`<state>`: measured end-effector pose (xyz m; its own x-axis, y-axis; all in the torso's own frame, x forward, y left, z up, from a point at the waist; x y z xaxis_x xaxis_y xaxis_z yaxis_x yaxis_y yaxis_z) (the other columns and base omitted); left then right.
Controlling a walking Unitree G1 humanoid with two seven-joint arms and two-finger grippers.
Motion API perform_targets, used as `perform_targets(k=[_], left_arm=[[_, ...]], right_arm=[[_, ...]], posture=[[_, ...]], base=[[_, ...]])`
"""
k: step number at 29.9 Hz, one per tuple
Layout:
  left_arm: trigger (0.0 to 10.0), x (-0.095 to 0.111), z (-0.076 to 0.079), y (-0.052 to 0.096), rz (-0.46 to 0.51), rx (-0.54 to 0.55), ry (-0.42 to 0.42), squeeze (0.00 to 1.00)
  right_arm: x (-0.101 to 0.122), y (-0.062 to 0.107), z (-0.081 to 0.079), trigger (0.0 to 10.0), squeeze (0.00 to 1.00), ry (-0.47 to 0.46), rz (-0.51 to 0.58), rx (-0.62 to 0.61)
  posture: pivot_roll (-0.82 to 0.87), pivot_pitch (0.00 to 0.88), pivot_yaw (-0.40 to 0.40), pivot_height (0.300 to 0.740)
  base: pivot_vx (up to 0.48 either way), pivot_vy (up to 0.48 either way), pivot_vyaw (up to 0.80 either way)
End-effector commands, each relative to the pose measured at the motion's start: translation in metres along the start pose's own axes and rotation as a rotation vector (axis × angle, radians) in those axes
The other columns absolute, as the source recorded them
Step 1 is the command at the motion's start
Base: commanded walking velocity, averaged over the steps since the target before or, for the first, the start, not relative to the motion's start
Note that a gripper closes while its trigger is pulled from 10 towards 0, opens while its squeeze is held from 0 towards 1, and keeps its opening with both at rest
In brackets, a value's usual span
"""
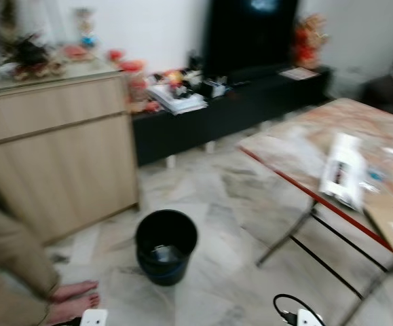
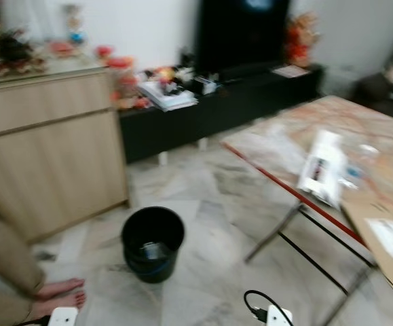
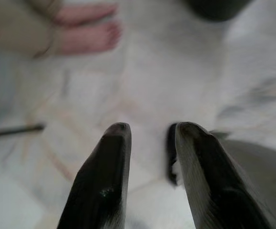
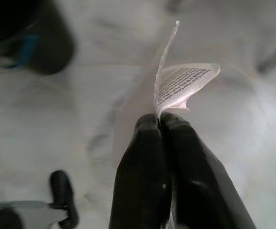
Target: Picking trash to rubbish bin
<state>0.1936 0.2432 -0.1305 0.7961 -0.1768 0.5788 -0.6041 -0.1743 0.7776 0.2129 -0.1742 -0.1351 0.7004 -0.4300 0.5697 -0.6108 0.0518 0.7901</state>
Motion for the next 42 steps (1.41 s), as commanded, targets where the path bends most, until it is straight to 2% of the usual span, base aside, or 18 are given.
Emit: perform_targets(k=[1,5,10,12,25,35,36,42], left_arm=[[10.0,0.0073,0.0077,-0.0018,0.014,-0.014,0.005,0.0],[10.0,0.0073,0.0075,-0.0018,0.014,-0.014,0.005,0.0],[10.0,0.0084,0.008,-0.0021,0.015,-0.015,0.005,0.0],[10.0,0.0086,0.0077,-0.0022,0.016,-0.015,0.005,0.0],[10.0,0.0068,0.0063,-0.0017,0.014,-0.011,0.003,0.0],[10.0,0.0063,0.009,-0.0015,0.015,-0.017,-0.001,0.0],[10.0,0.0065,0.0093,-0.0015,0.015,-0.018,0.001,0.0],[10.0,0.0067,0.0093,-0.0016,0.015,-0.015,0.007,0.0]], right_arm=[[0.0033,0.0014,0.0122,10.0,0.0,-0.001,0.016,-0.028],[0.0051,0.0011,0.0122,10.0,0.0,0.005,0.02,-0.024],[0.0082,0.0003,0.0103,10.0,0.0,0.008,0.026,-0.02],[0.0088,0.0,0.0107,10.0,0.0,-0.022,0.026,-0.029],[0.0087,0.0001,0.0122,10.0,0.0,-0.015,0.025,-0.036],[0.0082,-0.0001,0.0097,10.0,0.0,0.019,0.022,-0.028],[0.0068,0.0001,0.0101,10.0,0.0,0.052,0.014,-0.028],[0.0062,0.0007,0.0155,10.0,0.0,0.012,0.016,-0.051]], posture=[[0.16,0.011,-0.088,0.74],[0.16,0.011,-0.088,0.74],[0.15,0.004,-0.085,0.74],[0.15,0.004,-0.085,0.74],[0.16,0.0,-0.085,0.74],[0.16,0.001,-0.089,0.74],[0.16,0.001,-0.089,0.74],[0.16,0.006,-0.093,0.74]], base=[[0.36,0.0,0.0],[0.36,0.0,0.0],[0.36,0.0,0.74],[0.356,0.0,0.0],[0.36,0.0,0.0],[0.359,0.0,0.07],[0.36,0.0,0.66],[0.36,0.0,0.38]])
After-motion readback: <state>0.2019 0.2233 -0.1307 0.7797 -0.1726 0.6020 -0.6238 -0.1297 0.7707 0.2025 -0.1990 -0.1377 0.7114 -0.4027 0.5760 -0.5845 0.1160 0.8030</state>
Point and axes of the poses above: a point about 5 cm out from each wrist's last joint towards the gripper, its own y axis pointing back from the gripper into the wrist, its own x axis along the axis of the wrist's last joint, z = x × y, the point moved 6 cm from there along -y, pointing out of the wrist towards the gripper, and after that the axes turned 8 degrees about -y, right-handed, at the moved point
